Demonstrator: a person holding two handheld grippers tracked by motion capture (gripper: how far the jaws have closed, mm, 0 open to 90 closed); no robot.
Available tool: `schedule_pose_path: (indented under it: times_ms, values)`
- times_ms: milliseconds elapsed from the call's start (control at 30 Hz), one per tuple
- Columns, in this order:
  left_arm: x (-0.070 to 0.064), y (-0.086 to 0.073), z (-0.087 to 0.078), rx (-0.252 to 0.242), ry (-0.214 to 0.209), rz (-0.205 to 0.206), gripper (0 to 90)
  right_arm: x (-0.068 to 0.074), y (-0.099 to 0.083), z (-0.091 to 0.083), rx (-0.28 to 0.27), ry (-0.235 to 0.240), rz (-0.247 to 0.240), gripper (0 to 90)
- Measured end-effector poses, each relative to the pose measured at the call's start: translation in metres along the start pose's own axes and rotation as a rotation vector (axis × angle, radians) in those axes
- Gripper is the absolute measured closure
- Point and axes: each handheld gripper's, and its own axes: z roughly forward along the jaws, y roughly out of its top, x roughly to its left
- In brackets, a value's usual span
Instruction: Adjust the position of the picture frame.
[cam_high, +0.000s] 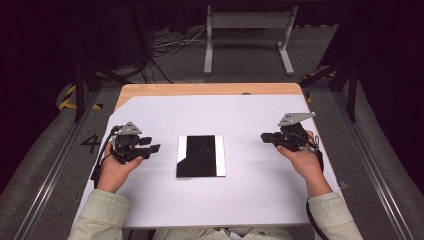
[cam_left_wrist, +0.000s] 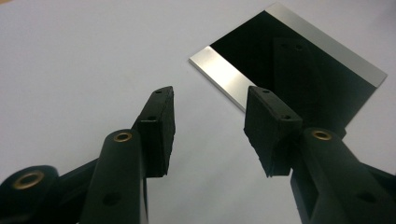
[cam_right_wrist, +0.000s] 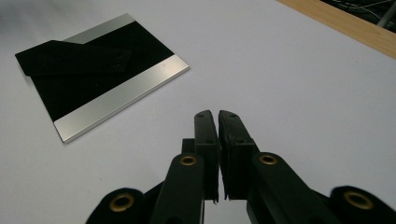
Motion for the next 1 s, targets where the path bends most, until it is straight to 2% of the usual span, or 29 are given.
schedule_pose_path:
  times_ms: [67, 167, 200, 233, 267, 333, 367, 500, 633, 767, 1000]
  values:
    - [-0.002, 0.001, -0.001, -0.008, -0.011, 0.002, 53.1, 0.0, 0.001, -0.002, -0.005, 0.0, -0.002, 86.4]
    - [-0.004, 0.002, 0.0, -0.008, -0.003, 0.0, 55.9, 0.0, 0.001, -0.003, -0.008, 0.0, -0.005, 86.4]
    - [-0.006, 0.004, 0.003, 0.02, -0.006, 0.004, 61.6, 0.0, 0.001, -0.004, -0.011, 0.0, -0.006, 86.2]
    - [-0.006, 0.004, 0.003, 0.02, -0.006, 0.004, 63.9, 0.0, 0.001, -0.004, -0.012, 0.0, -0.004, 86.1]
    - [-0.006, 0.005, 0.005, 0.05, -0.035, -0.013, 69.2, 0.0, 0.001, -0.005, -0.013, 0.001, -0.004, 86.0]
    - [-0.008, 0.006, 0.007, 0.059, -0.067, -0.03, 77.6, 0.0, 0.001, -0.005, -0.013, 0.001, -0.006, 86.0]
    - [-0.008, 0.006, 0.008, 0.061, -0.068, -0.03, 80.9, 0.0, 0.001, -0.006, -0.015, 0.001, -0.007, 86.0]
    - [-0.015, 0.009, 0.011, 0.07, -0.093, -0.011, 89.9, 0.001, 0.001, -0.007, -0.015, 0.0, -0.008, 85.5]
    - [-0.02, 0.011, 0.014, 0.078, -0.116, 0.008, 90.0, 0.001, 0.001, -0.007, -0.017, 0.003, -0.008, 85.2]
    - [-0.024, 0.012, 0.018, 0.082, -0.122, 0.009, 90.0, 0.001, 0.001, -0.005, -0.01, 0.007, -0.01, 84.9]
    - [-0.032, 0.014, 0.036, 0.121, -0.136, 0.017, 90.0, 0.001, -0.002, -0.008, -0.008, 0.004, -0.005, 84.7]
